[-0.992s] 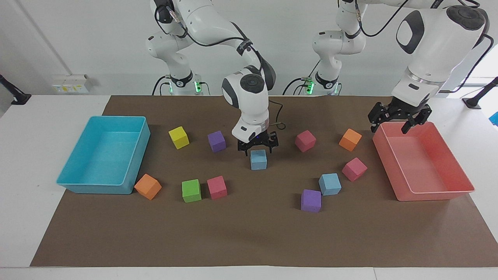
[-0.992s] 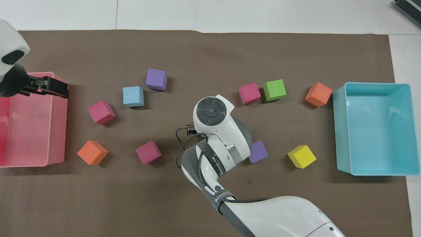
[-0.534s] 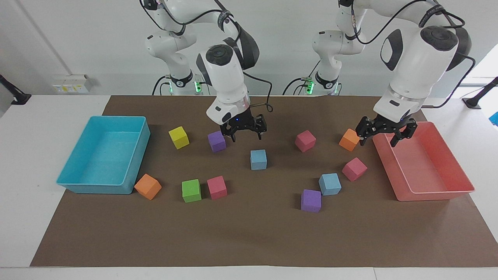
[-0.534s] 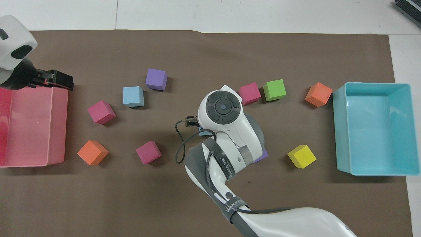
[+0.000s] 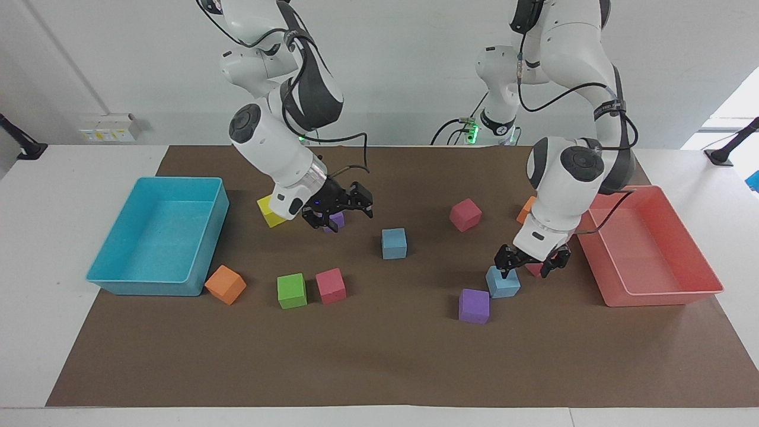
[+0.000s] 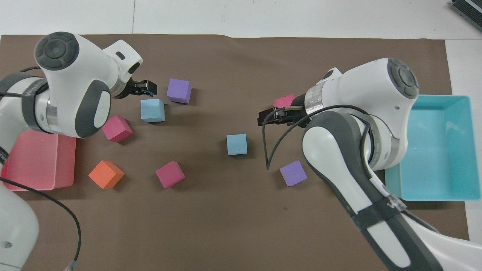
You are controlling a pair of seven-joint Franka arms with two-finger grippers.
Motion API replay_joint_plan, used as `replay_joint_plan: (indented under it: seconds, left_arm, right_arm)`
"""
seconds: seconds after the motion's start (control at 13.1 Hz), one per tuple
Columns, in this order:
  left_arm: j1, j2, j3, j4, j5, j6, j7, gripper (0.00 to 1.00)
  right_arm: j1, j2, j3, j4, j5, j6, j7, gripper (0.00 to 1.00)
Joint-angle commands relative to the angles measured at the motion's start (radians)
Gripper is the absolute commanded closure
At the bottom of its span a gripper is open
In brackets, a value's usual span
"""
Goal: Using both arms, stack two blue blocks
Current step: 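Grasp the other light blue cube with the left gripper while the right gripper steadies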
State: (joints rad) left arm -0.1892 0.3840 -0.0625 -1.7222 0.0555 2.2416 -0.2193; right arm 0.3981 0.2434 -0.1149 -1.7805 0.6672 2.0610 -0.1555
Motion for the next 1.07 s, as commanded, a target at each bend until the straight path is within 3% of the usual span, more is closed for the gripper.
replay_joint_plan:
  seconds: [0.0,0.08,0.23,0.31,0.46,0.99]
  left_arm:
    - [-0.013,-0.021,0.010,-0.069,0.014,0.055,-0.022,0.00]
    - [-0.013,-0.020,0.010,-0.069,0.012,0.049,-0.020,0.00]
    - [-0.013,-0.016,0.009,-0.092,0.010,0.061,-0.017,0.00]
    - [-0.022,0.007,0.009,-0.099,0.010,0.088,-0.021,0.00]
    - [-0.039,0.030,0.009,-0.099,0.009,0.162,-0.046,0.00]
    - [-0.030,0.021,0.009,-0.125,0.009,0.151,-0.060,0.00]
  right_arm:
    - [-0.039,0.010,0.011,-0.065,0.125,0.011,-0.161,0.41]
    - [-0.045,0.017,0.011,-0.080,0.164,0.013,-0.200,0.55]
    - [-0.047,0.052,0.011,-0.086,0.222,0.019,-0.233,0.91]
    - [-0.045,0.066,0.011,-0.086,0.256,0.024,-0.233,1.00]
    - [-0.045,0.095,0.011,-0.086,0.297,0.024,-0.234,1.00]
    - [-0.048,0.200,0.011,-0.099,0.495,0.025,-0.291,1.00]
